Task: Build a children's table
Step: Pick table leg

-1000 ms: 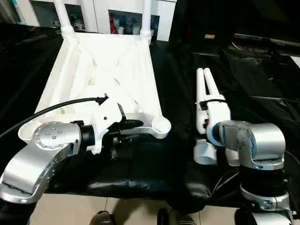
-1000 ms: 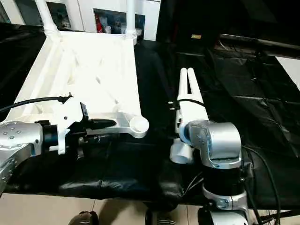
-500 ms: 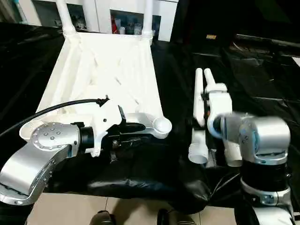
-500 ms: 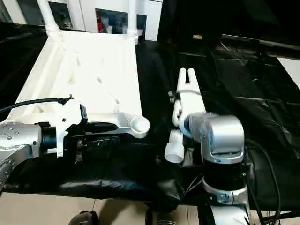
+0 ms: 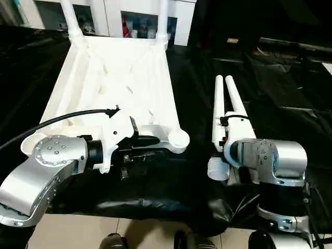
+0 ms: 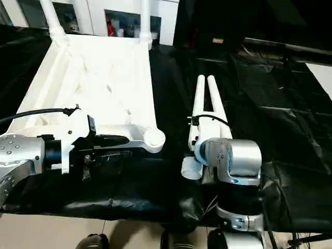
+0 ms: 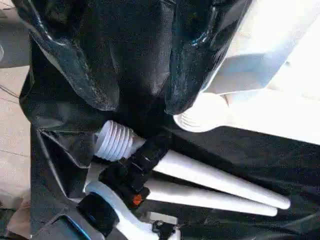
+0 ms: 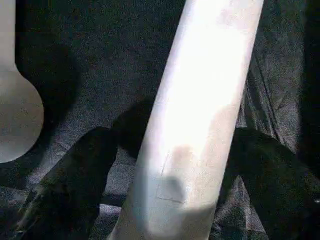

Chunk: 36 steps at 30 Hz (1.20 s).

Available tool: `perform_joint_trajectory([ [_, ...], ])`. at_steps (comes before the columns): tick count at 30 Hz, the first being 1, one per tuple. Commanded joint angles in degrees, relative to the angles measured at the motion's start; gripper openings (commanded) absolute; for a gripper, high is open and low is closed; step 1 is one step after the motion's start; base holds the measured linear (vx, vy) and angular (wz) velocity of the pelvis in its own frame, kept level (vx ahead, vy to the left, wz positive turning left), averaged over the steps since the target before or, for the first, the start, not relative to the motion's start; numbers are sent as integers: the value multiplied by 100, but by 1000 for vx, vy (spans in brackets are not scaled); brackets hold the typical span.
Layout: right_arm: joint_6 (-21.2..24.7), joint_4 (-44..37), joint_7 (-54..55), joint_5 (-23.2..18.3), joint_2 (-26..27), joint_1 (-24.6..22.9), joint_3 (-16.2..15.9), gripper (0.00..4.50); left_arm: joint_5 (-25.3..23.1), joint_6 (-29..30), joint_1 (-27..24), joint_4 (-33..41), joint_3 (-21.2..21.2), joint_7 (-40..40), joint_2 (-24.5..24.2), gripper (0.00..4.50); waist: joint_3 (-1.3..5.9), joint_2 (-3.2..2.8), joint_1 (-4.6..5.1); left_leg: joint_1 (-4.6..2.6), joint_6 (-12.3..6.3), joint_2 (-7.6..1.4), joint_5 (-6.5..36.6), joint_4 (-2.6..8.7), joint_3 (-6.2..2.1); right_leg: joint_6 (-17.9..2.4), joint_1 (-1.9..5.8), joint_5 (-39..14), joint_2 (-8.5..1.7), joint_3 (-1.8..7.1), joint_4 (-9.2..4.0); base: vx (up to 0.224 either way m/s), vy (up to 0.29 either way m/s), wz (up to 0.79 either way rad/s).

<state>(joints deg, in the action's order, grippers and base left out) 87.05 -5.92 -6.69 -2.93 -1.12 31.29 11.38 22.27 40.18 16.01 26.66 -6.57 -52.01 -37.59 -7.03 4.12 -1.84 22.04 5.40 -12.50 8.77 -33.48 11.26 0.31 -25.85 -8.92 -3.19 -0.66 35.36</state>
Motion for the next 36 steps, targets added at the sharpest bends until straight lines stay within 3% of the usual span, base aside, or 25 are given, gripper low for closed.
perform_joint_trajectory([
  [1, 35, 88, 17, -84, -32, -52, 103, 363, -63, 158, 56, 88, -18, 148, -41, 186, 397, -94, -1, -147, 566, 48, 1152, 388, -10, -388, 278, -1445, -182, 172, -361, 0, 0, 0],
  [4, 65, 192, 4, -100, -24, -78, 156, 333, -146, 147, 96, 16, -40, 250, -40, 186, 403, -71, 0, -144, 546, 52, 1113, 382, -7, -376, 286, -1426, -182, 172, -365, 0, 0, 0],
  [9, 37, 362, 32, -132, 158, -117, 415, 291, -165, 75, 175, -160, -25, 185, -86, 186, 427, -101, -16, -154, 552, 54, 1119, 379, -13, -399, 284, -1450, -186, 164, -359, 0, 0, 0],
  [16, -122, 529, 39, -155, 160, -174, 465, 237, -70, 315, 408, -422, -2, 275, -52, 186, 468, -79, -28, -157, 597, 60, 1230, 366, -18, -387, 291, -1622, -197, 162, -364, 0, 0, 0],
  [18, -168, 594, 38, -170, 135, -174, 466, 231, -10, 417, 389, -409, 13, 314, -11, 186, 503, -41, -25, -157, 594, 56, 1227, 355, -16, -387, 303, -1667, -200, 158, -360, 0, 0, 0],
  [20, -197, 629, 38, -175, 122, -180, 461, 206, 13, 477, 373, -404, 35, 364, 33, 186, 509, -58, -30, -172, 607, 53, 1309, 353, -19, -388, 285, -1746, -196, 155, -371, 0, 0, 0],
  [26, -296, 697, 33, -179, 118, -258, 405, 190, 34, 589, 398, -490, 207, 768, 306, 186, 543, -13, -48, -170, 621, 41, 1409, 343, -32, -367, 281, -1821, -199, 145, -376, 0, 0, 0],
  [27, -318, 714, 34, -184, 123, -278, 393, 188, 64, 585, 397, -486, 246, 814, 357, 186, 564, 18, -45, -167, 615, 46, 1416, 337, -34, -350, 293, -1820, -194, 138, -376, 0, 0, 0],
  [32, -458, 757, 74, -194, 153, -283, 383, 187, 62, 545, 508, -700, 473, 1212, 709, 203, 577, -26, -54, -184, 642, 48, 1574, 338, -54, -316, 272, -1874, -190, 129, -392, 0, 0, 0],
  [33, -584, 739, 104, -206, 186, -230, 435, 187, 98, 491, 581, -945, 560, 1281, 846, 222, 548, -20, -42, -191, 637, 77, 1951, 348, -82, -219, 266, -2410, -190, 108, -462, 0, 0, 0],
  [35, -747, 659, 96, -223, 176, -185, 445, 187, 153, 426, 635, -1121, 516, 1173, 866, 222, 549, -8, -35, -195, 635, 78, 2027, 351, -91, -179, 269, -2572, -197, 101, -483, 0, 0, 0],
  [36, -833, 610, 89, -233, 171, -166, 449, 187, 151, 390, 664, -1196, 481, 1132, 866, 245, 574, -6, -34, -216, 597, 92, 2079, 338, -120, -83, 264, -2780, -208, 96, -516, 0, 0, 0],
])
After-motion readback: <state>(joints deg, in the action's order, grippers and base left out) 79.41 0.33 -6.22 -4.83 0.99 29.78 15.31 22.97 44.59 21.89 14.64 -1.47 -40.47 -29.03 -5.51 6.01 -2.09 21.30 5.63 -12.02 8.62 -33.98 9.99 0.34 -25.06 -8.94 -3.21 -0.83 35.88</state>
